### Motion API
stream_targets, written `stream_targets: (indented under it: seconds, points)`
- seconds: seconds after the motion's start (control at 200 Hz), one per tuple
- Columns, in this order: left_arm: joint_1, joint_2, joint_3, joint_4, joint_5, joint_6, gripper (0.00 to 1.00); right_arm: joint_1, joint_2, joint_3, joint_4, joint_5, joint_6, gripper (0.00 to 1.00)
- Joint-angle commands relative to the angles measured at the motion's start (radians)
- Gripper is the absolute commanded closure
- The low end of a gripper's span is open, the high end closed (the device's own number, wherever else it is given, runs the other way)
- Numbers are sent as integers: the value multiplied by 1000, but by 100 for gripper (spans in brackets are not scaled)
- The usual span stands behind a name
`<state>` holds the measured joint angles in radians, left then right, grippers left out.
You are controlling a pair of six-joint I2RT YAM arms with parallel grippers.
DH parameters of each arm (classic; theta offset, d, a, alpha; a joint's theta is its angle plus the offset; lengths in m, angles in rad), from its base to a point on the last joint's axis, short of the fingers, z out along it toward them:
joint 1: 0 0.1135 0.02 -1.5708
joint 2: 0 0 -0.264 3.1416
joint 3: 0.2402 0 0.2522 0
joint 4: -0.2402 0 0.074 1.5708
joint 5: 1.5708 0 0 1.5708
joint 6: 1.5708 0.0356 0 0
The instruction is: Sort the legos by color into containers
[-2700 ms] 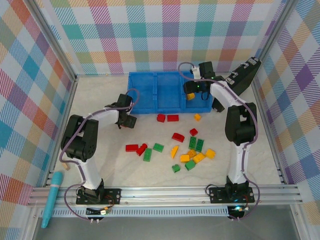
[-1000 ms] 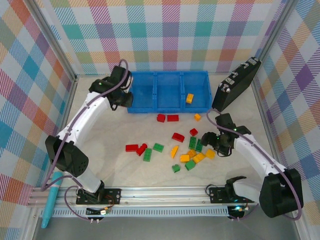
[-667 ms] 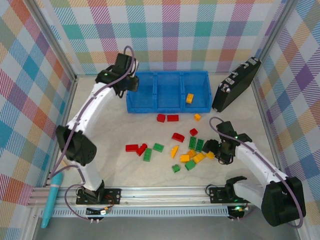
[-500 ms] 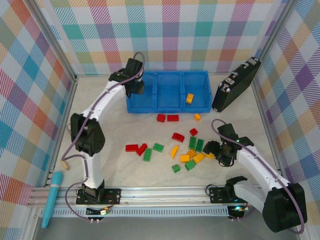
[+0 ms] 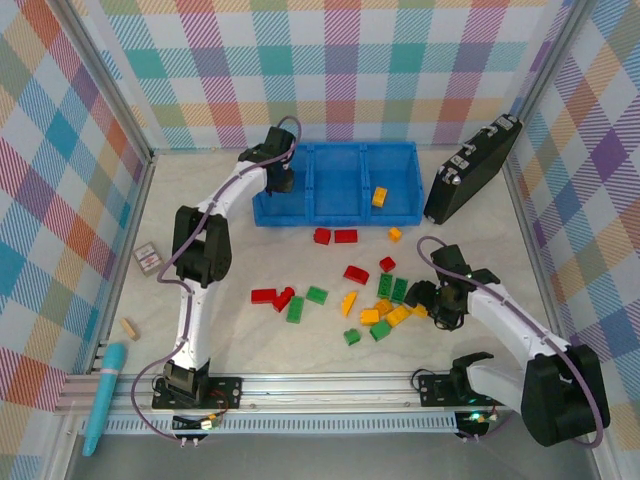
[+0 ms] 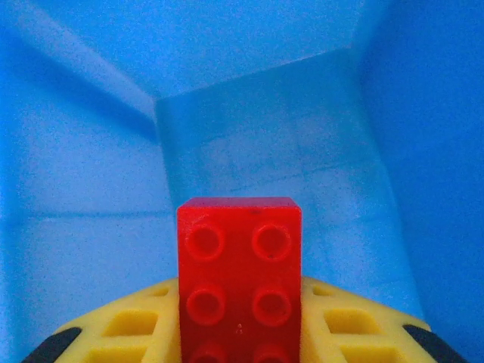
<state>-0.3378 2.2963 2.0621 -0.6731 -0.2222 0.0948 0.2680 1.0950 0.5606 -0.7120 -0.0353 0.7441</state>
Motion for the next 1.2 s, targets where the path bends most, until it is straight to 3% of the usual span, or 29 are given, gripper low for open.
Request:
stream_targets:
  seconds: [0.0,0.18,0.25,0.46,0.67,0.94,1.08,1.195]
  points:
    - [5,28,37,18,8,5,73,3,19,27,9,6,-20,22]
    - [5,46,36,21,1,-4,45,4,35,28,9,18,-19,24]
    - [5,39,36,24,12,1,41,4,44,27,14,23,-18,25]
    - [2,-64,35,13,45,19,36,3,89,28,53,27,-12,29]
    - [-22,-305,-66,-40,17,11,33,4,157,35,99,34,-15,38]
    - [-36,-741,-519,-94,-39,-90,31,4,243,95,98,36,-77,60]
    - [-38,-944,-751,-159,-12,-148,31,4,238,191,7,85,-151,62]
    - [-36,-1028,-822,-277,-104,-173,30,3,229,341,-110,113,-235,63]
